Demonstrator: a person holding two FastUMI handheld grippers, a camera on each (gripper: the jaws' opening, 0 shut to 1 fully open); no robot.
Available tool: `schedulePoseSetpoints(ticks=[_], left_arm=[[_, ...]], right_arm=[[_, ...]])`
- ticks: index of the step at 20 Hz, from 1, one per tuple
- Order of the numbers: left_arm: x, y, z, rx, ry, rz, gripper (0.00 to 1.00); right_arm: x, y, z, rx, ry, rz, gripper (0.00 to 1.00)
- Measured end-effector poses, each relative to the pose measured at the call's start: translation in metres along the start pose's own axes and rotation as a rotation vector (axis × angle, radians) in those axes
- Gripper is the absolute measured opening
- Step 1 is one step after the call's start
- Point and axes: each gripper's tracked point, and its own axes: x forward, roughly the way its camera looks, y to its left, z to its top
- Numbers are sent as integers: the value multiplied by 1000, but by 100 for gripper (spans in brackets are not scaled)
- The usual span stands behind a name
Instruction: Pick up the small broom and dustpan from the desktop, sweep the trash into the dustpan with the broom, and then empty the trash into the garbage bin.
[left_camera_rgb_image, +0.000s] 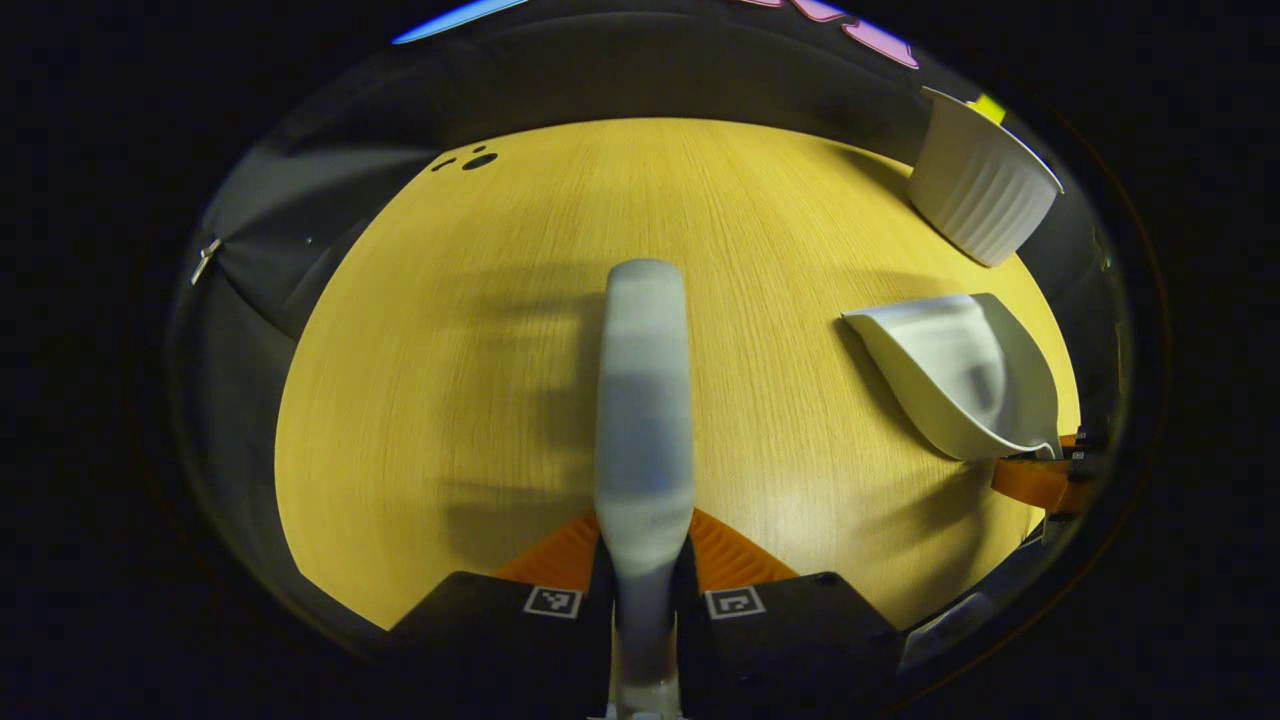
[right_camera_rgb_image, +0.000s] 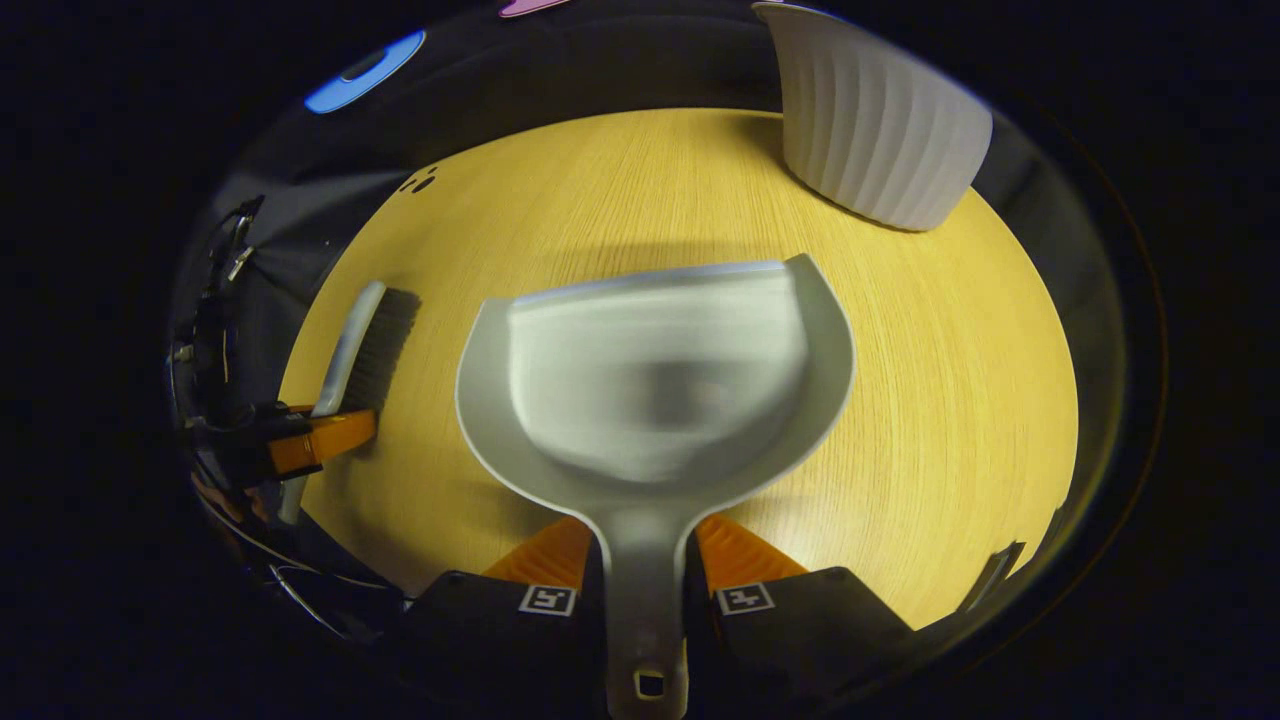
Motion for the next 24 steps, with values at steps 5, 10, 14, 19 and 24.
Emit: schedulePoseSetpoints(ticks=[5,10,14,19,24], left_arm=[[-1,-10,-7,2,-21,-45,78],[-65,-16,13,-68,-170,-80,97],[-129,-14,29,-119,-381,-96,96],[-232,11,24,-97,-685,-19,96],[-316,16,-8,-24,-876,48,96]], right_arm=[[-5,15,3,9,0,39,54],[-31,21,11,40,-64,55,99],[-84,30,27,3,-237,49,99],[-196,45,69,129,-623,90,99],[-264,45,60,61,-854,10,99]])
